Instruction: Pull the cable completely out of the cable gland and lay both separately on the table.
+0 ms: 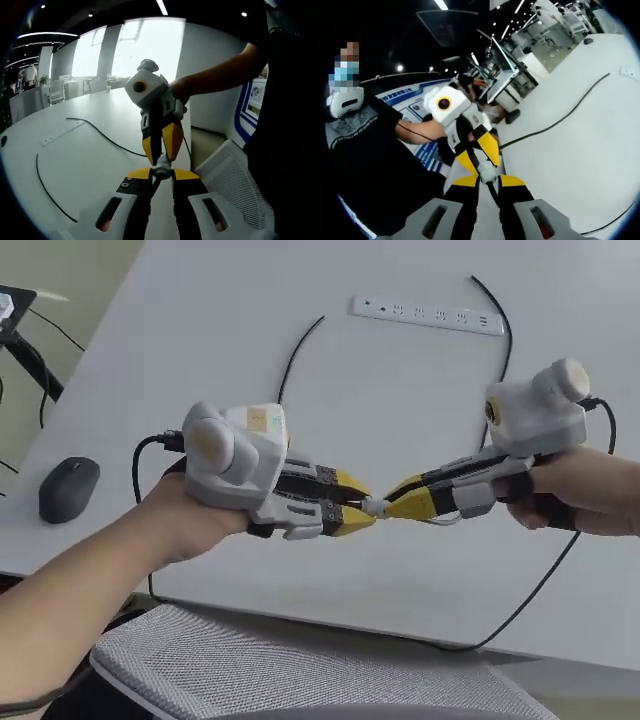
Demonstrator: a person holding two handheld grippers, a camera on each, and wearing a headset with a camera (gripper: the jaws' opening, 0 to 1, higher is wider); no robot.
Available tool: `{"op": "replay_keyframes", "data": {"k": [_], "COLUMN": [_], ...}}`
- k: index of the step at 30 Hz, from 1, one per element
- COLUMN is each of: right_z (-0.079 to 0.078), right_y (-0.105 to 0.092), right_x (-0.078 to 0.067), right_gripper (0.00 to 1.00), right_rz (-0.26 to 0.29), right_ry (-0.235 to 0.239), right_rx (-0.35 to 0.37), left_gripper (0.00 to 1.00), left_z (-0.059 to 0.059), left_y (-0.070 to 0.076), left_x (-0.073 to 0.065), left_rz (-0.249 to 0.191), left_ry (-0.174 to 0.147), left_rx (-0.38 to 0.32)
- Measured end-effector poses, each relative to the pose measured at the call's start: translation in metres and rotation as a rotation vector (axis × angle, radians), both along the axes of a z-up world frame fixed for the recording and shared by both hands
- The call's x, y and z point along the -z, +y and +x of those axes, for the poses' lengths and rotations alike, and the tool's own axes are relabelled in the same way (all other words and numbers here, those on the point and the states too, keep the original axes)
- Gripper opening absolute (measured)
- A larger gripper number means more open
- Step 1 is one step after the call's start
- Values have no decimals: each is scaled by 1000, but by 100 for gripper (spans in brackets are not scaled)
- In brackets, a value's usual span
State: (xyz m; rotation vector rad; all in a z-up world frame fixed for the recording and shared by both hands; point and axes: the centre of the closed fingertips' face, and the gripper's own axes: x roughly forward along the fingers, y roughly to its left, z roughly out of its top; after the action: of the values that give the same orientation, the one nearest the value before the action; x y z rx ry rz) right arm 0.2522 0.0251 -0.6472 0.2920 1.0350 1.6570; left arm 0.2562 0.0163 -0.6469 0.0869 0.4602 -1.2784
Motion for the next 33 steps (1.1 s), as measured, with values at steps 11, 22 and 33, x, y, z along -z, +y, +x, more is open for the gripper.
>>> {"op": "replay_keyframes", "data": {"k": [11,22,33], "right_z": [-4,-5,-5], "right_y": [1,-2,-1], "right_x": [2,5,5], "right_gripper": [8,7,7], "right_rz": [-17,-43,-98], "right_ry": [2,-273,-607], "right_rx": [-24,-55,-103], "left_gripper": [15,15,15], "left_z": [-2,-2,0], "left_y": [-3,-6,-3], "left_x": [0,3,5], "left_rz": [13,8,-5], "left_ry": [4,45,90], "left_rx": [30,37,25]}}
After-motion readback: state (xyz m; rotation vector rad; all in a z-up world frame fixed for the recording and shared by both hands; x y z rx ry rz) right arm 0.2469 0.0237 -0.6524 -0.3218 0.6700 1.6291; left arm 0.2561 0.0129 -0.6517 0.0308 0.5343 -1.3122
